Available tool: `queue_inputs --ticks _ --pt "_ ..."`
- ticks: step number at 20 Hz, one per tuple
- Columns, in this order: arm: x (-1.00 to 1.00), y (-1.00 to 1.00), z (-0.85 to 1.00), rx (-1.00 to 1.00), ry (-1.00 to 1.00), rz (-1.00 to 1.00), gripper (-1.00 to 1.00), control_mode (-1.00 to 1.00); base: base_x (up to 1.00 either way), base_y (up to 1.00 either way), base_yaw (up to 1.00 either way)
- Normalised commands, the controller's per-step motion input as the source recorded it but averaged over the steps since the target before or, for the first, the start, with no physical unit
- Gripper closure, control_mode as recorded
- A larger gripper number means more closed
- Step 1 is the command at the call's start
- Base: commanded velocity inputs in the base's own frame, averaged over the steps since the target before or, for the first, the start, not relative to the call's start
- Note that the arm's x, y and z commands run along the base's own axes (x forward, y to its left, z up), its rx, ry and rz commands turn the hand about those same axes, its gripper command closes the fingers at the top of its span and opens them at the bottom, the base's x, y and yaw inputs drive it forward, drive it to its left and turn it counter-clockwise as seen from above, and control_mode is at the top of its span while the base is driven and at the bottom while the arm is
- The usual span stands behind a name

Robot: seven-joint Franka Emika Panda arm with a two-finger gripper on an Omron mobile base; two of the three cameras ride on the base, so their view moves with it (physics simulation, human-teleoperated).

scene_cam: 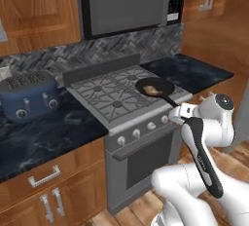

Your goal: Take the chicken drumsticks from the pan and place one on each plate on the dining counter.

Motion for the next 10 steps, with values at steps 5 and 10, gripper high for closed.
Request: queue_inputs --ticks 5,10 --pt "0.00 0.00 0.00 0.00 0.00 0.00 -1.00 1.00 0.71 -0.48 0.38" --pt "0.00 0.00 0.00 0.00 0.00 0.00 -1.00 1.00 0.59 -0.41 0.34"
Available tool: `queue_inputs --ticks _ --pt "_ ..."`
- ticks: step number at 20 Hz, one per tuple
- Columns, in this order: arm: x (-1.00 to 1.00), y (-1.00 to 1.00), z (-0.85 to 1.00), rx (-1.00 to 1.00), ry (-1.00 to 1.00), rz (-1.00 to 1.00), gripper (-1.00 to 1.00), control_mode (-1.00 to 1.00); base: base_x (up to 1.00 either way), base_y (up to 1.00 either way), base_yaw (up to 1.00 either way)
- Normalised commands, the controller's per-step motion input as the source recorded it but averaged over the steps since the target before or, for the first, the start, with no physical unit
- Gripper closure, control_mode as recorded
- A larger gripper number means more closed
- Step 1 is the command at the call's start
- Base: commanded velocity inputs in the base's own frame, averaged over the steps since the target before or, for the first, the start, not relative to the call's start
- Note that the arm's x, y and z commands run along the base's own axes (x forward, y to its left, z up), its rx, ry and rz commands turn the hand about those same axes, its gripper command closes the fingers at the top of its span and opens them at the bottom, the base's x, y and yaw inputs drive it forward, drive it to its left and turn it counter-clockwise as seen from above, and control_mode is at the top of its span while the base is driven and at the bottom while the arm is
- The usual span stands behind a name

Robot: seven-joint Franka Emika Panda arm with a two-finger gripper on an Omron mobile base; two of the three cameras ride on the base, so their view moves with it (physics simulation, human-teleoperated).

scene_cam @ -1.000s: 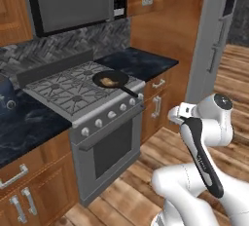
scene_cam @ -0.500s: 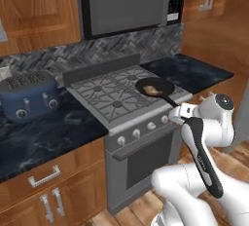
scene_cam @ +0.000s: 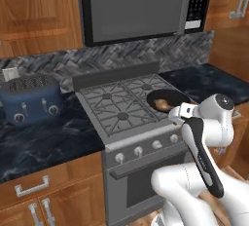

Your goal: Take the chicken drumsticks from the pan and place one on each plate on the dining counter.

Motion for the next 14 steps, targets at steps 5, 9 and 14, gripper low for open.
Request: queue_inputs --ticks 5,9,14 --pt "0.00 0.00 0.00 0.00 0.00 0.00 -1.00 1.00 0.68 -0.14 0.32" --pt "0.00 0.00 0.00 0.00 0.00 0.00 -1.00 1.00 0.47 -0.41 0.38" --pt "0.00 0.00 0.00 0.00 0.00 0.00 -1.00 1.00 0.45 -0.52 0.35"
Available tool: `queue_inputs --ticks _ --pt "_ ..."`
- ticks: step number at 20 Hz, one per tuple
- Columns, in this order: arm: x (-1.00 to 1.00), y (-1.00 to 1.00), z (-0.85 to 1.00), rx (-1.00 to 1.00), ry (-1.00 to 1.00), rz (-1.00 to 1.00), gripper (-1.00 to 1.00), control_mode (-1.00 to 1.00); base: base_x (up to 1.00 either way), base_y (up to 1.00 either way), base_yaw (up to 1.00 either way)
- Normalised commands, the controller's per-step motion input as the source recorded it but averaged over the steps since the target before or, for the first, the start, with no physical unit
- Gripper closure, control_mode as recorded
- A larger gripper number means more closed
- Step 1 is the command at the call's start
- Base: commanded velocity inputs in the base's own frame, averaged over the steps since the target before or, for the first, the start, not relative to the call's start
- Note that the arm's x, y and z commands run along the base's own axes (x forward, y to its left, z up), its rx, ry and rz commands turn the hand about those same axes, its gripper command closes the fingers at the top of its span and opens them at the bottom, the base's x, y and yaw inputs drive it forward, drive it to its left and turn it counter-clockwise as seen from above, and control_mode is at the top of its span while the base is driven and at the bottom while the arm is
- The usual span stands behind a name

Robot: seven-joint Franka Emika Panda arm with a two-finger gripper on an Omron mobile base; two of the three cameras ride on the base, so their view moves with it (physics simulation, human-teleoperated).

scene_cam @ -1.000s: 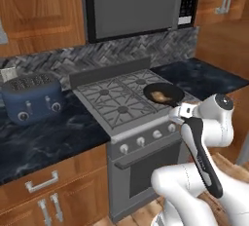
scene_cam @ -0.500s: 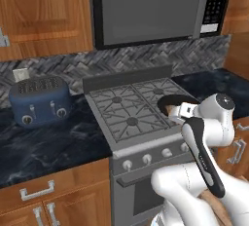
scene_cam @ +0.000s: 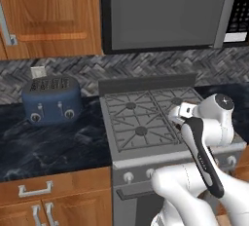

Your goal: Take the chicken drumsticks from the pan and place one on each plate on the dining counter.

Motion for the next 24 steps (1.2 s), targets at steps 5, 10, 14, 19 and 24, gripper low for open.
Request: queue_inputs --ticks 5,10,14,19,24 --pt "0.00 0.00 0.00 0.00 0.00 0.00 -1.00 1.00 0.50 -0.22 0.20" --pt "-0.02 -0.16 -0.07 -0.09 0.00 0.01 -1.00 -1.00 0.14 -0.05 0.07" --pt "-0.39 -0.26 -0.06 -0.29 0.00 -0.07 -1.00 -1.00 0.00 0.00 0.00" --pt "-0.11 -0.55 0.00 -0.28 0.00 -0.03 -1.00 -1.00 0.00 0.00 0.00" --pt "-0.19 -0.93 -0.11 0.03 0.00 0.12 -1.00 -1.00 0.00 0.00 0.00"
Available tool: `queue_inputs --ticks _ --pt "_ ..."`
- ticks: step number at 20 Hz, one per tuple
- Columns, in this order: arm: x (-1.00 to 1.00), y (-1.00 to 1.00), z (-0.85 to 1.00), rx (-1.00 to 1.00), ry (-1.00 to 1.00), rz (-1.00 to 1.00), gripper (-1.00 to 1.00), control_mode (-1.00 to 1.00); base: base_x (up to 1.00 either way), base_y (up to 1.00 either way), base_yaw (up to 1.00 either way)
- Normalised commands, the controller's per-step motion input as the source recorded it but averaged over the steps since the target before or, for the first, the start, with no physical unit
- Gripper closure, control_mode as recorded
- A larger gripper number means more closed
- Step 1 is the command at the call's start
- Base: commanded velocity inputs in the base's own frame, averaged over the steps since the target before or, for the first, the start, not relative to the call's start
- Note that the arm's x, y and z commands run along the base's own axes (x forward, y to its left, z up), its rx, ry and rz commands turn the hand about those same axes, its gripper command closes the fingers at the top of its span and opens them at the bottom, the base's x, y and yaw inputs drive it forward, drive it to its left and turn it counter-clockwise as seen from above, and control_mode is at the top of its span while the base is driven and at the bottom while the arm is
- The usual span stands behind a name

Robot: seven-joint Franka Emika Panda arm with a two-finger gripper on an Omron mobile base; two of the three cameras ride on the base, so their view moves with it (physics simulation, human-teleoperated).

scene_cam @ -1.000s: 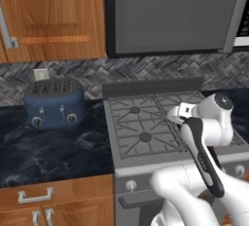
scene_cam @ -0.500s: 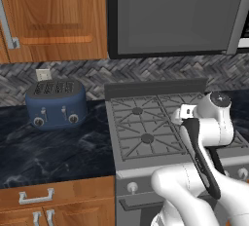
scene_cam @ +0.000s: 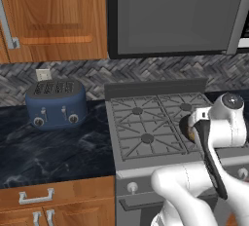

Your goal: Take the chicken drumsticks from the pan and place one on each plate on the dining counter.

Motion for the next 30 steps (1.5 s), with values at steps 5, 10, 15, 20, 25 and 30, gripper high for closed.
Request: queue_inputs --ticks 5,10,15,20,25,30 --pt "0.34 -0.55 -0.04 0.25 0.03 0.19 -1.00 -1.00 0.00 0.00 0.00" --pt "0.59 -0.09 -0.08 0.13 0.12 0.37 -1.00 -1.00 0.00 0.00 0.00" --pt "0.48 -0.04 -0.04 0.00 0.28 0.56 -1.00 -1.00 0.00 0.00 0.00" --pt "0.10 -0.57 -0.29 0.00 0.10 0.41 -1.00 -1.00 0.00 0.00 0.00" --pt "0.00 -0.33 -0.56 -0.04 0.02 0.25 -1.00 -1.00 0.00 0.00 0.00" --pt "-0.23 0.00 -0.50 -0.09 -0.02 0.26 -1.00 -1.00 0.00 0.00 0.00"
